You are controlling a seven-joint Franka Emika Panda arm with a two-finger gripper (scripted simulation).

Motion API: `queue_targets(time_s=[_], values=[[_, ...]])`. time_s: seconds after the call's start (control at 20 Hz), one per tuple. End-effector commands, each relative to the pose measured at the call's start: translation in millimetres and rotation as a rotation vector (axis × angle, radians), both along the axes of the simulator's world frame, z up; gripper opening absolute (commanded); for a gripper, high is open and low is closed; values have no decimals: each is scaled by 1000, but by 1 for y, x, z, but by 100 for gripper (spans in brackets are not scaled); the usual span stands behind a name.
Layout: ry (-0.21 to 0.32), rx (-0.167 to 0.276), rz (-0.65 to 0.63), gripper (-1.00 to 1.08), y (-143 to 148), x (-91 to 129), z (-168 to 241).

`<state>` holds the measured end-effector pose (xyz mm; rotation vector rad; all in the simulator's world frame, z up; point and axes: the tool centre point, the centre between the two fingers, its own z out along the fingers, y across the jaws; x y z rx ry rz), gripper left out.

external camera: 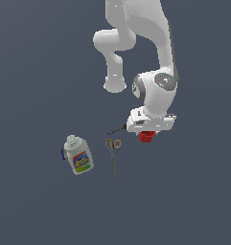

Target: Pick up a designated object from a clutter of objects.

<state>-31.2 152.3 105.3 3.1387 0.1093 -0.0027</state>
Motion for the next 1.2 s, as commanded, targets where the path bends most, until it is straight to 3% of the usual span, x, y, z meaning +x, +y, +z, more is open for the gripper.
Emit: queue_targets(time_s=[0.0, 1.15], values=[[-2, 0, 0, -100, 0, -6, 19], [-2, 2, 1, -100, -6, -73, 229]])
